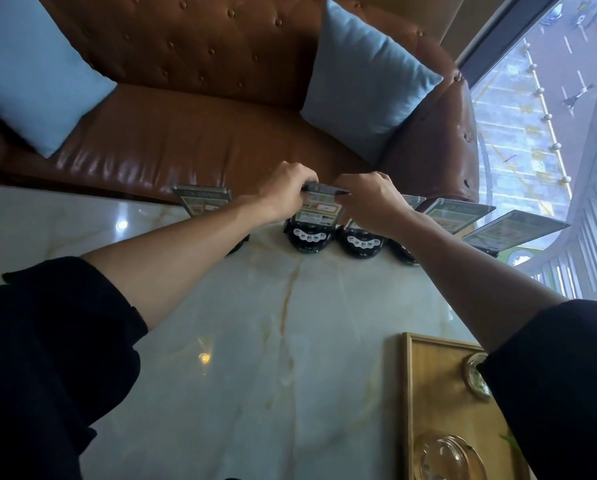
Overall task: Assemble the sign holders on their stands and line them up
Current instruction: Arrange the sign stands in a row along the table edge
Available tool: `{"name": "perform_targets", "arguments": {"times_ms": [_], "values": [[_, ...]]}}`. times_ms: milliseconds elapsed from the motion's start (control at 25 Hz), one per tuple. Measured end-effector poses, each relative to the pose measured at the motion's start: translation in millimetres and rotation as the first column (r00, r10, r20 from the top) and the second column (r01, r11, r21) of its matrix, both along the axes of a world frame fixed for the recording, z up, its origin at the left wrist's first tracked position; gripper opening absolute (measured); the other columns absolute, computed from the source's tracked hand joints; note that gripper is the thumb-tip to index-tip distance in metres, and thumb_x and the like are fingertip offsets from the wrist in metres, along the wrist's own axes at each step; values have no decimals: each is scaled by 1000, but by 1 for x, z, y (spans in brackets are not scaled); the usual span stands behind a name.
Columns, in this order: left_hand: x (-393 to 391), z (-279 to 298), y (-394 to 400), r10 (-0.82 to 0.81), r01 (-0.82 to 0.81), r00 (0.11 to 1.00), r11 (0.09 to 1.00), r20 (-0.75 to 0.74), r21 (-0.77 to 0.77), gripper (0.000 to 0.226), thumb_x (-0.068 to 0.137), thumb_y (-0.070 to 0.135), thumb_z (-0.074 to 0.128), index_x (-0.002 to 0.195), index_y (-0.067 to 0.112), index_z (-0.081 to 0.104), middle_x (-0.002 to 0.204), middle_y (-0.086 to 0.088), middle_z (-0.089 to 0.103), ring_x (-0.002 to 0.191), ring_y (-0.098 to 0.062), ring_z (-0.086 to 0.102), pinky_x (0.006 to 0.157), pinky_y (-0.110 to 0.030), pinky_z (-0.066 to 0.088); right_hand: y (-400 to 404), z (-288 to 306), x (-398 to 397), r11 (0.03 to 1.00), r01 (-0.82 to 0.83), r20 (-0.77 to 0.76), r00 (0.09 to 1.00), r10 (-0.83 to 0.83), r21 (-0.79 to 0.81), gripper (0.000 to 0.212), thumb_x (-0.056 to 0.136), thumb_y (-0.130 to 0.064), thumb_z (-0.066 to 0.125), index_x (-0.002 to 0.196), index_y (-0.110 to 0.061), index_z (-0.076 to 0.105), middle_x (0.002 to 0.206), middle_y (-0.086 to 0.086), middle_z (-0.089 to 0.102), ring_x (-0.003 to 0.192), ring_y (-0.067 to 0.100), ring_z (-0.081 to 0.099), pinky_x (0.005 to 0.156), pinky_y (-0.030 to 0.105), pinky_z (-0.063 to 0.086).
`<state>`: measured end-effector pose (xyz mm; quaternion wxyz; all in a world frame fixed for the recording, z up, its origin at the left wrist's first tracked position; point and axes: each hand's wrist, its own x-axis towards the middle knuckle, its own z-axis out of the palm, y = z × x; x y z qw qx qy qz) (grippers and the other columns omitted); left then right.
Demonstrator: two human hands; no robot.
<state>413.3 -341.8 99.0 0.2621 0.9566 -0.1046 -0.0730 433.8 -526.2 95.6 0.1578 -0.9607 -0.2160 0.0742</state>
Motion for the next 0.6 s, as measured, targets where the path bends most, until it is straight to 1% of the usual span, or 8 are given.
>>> {"name": "perform_targets", "arguments": {"times_ms": [80,160,280,360,400,480,560,600], "values": [[-1,0,2,2,-2,1000,1000,-9,-1,20,87,2,64,101,10,75,99,-11,75,93,-27,67,78,-41,54,2,0,-1,999,6,-22,1000,-5,38,19,89,-20,54,101,-20,68,90,6,73,91,30,63,88,41,43],[-2,1,6,3,-3,1000,1000,-27,0,18,88,4,64,102,10,75,100,-10,74,92,-26,67,76,-38,54,6,-1,-1,1000,-2,-40,999,2,13,19,89,-19,51,100,-19,67,90,7,73,91,31,62,87,41,43],[-7,4,16,27,-27,1000,1000,-14,-10,21,87,8,67,107,8,73,100,-11,73,88,-24,65,69,-27,44,9,-1,0,998,-9,-37,999,7,-55,20,89,-20,49,103,-18,64,95,7,72,95,31,63,94,44,40],[-9,10,32,61,-61,998,998,5,-16,35,84,14,74,118,7,68,108,-12,70,99,-26,64,75,-24,41,12,1,-1,998,-15,-13,1000,14,-67,26,89,-29,55,112,-19,61,103,5,71,101,29,63,100,48,37],[-10,14,43,77,-77,997,997,-2,0,45,81,18,77,124,9,65,115,-11,68,106,-25,63,79,-24,40,16,3,-1,999,-17,13,1000,18,-42,31,87,-35,59,114,-19,60,106,3,70,102,27,63,101,49,37],[-11,20,69,120,-118,992,992,-35,47,61,76,22,83,131,13,60,125,-10,62,116,-25,58,84,-24,38,35,9,-3,998,-48,83,996,43,51,33,85,-41,62,109,-20,60,103,0,69,99,25,63,95,47,43],[-17,21,95,162,-155,984,983,-69,97,65,73,20,85,132,14,59,127,-11,59,120,-26,55,86,-26,37,67,12,-5,987,-89,106,992,76,131,28,84,-41,57,105,-22,62,98,-2,70,94,24,65,90,45,47],[-22,20,107,180,-169,980,978,-83,124,63,72,18,85,131,14,59,127,-11,59,120,-27,54,86,-26,38,85,12,-8,985,-101,97,991,88,140,29,84,-41,52,104,-23,63,97,-3,71,94,24,65,91,45,47]]}}
